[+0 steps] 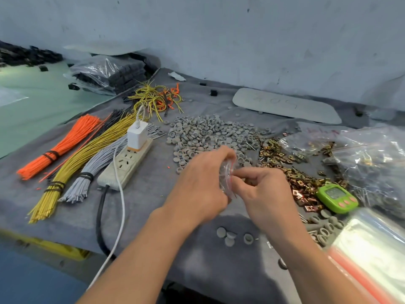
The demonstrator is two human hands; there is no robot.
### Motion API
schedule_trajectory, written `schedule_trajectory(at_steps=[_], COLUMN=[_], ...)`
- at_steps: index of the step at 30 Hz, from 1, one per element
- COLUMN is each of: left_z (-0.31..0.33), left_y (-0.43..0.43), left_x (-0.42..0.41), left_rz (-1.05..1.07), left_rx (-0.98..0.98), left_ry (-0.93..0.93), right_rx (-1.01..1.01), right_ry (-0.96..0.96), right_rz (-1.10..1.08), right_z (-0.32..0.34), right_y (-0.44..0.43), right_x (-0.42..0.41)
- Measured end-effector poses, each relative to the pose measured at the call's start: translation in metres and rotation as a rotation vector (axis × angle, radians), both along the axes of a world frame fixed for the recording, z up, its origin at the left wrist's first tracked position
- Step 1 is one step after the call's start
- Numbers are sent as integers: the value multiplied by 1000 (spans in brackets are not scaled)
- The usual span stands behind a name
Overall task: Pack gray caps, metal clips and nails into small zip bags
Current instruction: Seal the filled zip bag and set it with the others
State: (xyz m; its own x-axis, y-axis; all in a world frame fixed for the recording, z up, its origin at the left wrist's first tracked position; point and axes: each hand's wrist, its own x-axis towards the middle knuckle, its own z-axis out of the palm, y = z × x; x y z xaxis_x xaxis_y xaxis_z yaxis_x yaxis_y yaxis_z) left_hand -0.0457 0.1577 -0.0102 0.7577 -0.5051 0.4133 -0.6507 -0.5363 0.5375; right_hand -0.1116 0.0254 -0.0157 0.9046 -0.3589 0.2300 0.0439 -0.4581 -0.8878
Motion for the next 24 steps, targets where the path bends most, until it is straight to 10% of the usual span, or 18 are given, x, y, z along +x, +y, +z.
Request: schedule_trajectory(at_steps=[6, 10, 17, 24], left_z=[0, 3, 12, 6], left_y=[-9, -1, 16, 19], left_x=[-7, 2, 10, 12], left_rz=[-25, 97, 316, 321], left_rx=[-66, -141, -291, -169], left_ry=[58, 128, 44, 69], right_rx=[-171, 66, -602, -608], right_ry=[24, -159, 341, 318], right_rz=[29, -134, -3, -59], right_z=[8, 10, -17, -25], right_y=[-1, -11, -10, -10], right_x=[9, 10, 21, 24])
